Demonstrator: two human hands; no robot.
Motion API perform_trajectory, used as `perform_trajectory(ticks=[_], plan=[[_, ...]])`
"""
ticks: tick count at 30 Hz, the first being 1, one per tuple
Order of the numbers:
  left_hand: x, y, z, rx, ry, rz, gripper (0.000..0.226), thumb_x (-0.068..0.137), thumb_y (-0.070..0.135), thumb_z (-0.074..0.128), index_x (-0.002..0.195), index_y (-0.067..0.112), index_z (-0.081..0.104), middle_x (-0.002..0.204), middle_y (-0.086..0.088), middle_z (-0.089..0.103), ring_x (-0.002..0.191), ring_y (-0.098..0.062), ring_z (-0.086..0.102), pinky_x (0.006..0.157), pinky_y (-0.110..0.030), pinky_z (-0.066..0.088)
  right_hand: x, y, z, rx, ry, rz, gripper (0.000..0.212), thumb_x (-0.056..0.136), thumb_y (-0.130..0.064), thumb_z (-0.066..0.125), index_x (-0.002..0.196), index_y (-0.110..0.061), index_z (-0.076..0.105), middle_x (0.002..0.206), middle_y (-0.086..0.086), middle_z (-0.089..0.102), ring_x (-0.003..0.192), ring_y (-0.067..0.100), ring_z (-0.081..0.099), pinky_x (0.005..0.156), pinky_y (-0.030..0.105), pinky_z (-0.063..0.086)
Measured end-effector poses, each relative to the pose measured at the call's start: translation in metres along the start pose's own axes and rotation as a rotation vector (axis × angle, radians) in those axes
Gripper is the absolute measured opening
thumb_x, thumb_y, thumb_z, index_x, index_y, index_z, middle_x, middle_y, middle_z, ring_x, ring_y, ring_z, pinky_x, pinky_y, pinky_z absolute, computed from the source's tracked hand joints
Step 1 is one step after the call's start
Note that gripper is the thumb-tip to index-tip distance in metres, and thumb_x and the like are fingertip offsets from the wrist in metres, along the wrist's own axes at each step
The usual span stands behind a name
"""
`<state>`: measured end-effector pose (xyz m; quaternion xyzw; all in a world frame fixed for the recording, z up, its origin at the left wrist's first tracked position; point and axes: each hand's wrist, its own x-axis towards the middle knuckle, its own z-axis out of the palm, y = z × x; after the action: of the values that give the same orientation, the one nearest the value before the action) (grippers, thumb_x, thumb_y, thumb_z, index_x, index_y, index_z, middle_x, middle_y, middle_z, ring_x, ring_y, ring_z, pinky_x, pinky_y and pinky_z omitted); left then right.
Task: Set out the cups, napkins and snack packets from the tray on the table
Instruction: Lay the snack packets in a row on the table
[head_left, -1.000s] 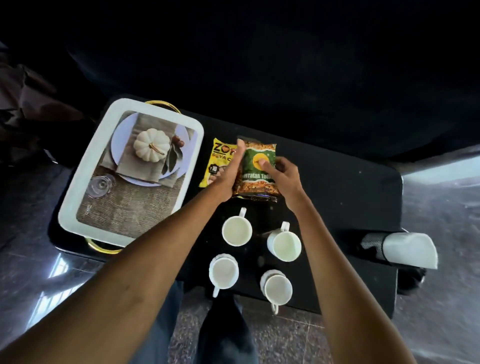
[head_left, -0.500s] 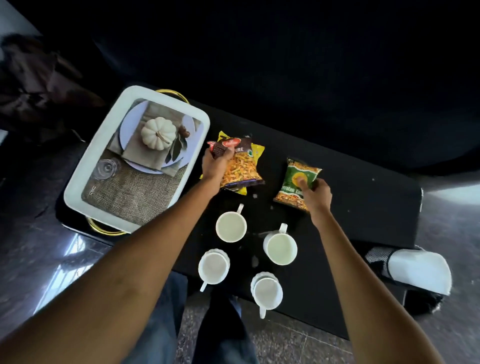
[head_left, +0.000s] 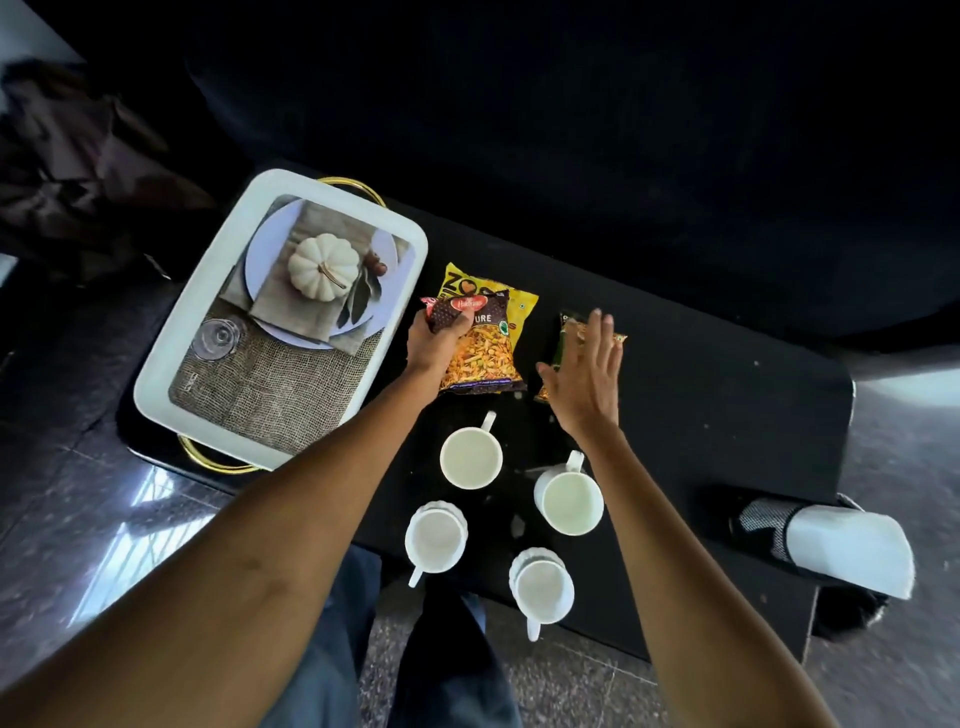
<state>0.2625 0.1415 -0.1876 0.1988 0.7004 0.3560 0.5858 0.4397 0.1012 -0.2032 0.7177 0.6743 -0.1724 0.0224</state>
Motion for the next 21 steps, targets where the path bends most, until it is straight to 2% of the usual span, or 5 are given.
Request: perform_trajectory(ticks=[5, 9, 13, 17, 21], plan=[[-0.003, -0.005, -0.006, 0.009, -0.065, 0.011, 0.047, 0.088, 0.009, 0.064, 0.131, -0.001, 0.047, 0.129, -0.022, 0.058, 0.115, -0.035, 0.06, 0.089, -0.033, 0.052, -0.003, 0.0, 0.013, -0.145, -0.132, -0.016, 0.068, 0.098, -0.043, 0.029, 0.149, -0.011, -0.002, 0.157, 0.021, -0.011, 0.145, 0.036, -0.013, 0.116, 0.056, -0.001], [-0.007, -0.003, -0.003, -0.007, -0.071, -0.015, 0.047, 0.088, 0.012, 0.063, 0.131, 0.001, 0.048, 0.129, -0.021, 0.059, 0.116, -0.035, 0.06, 0.094, -0.038, 0.051, 0.004, -0.004, -0.012, 0.042, -0.014, 0.079, 0.055, 0.099, -0.039, 0.031, 0.146, -0.013, 0.02, 0.156, 0.024, 0.007, 0.146, 0.036, 0.0, 0.113, 0.062, -0.002], [-0.018, 0.007, 0.014, -0.03, -0.136, -0.032, 0.044, 0.09, 0.015, 0.062, 0.13, 0.003, 0.049, 0.129, -0.02, 0.059, 0.117, -0.037, 0.059, 0.099, -0.046, 0.049, 0.001, -0.001, -0.046, 0.459, 0.275, 0.097, 0.045, 0.097, -0.04, 0.04, 0.127, -0.007, 0.048, 0.121, 0.012, 0.063, 0.11, 0.026, 0.061, 0.099, 0.047, 0.045], [-0.038, 0.021, 0.051, 0.077, -0.228, -0.006, 0.047, 0.089, 0.029, 0.062, 0.129, 0.009, 0.05, 0.127, -0.017, 0.061, 0.116, -0.034, 0.059, 0.101, -0.047, 0.048, -0.005, 0.0, -0.06, 0.864, -0.072, 0.238, 0.062, 0.085, -0.047, 0.059, 0.133, -0.013, 0.04, 0.108, -0.002, 0.06, 0.092, 0.013, 0.061, 0.071, 0.022, 0.051], [-0.058, 0.018, 0.099, 0.25, -0.337, 0.094, 0.05, 0.089, 0.037, 0.06, 0.13, 0.01, 0.049, 0.124, -0.015, 0.063, 0.109, -0.03, 0.064, 0.085, -0.034, 0.054, -0.016, 0.038, -0.055, 1.234, -0.025, 0.468, 0.048, 0.085, -0.024, 0.067, 0.126, -0.012, 0.047, 0.112, 0.007, 0.065, 0.089, 0.012, 0.067, 0.067, 0.022, 0.057]])
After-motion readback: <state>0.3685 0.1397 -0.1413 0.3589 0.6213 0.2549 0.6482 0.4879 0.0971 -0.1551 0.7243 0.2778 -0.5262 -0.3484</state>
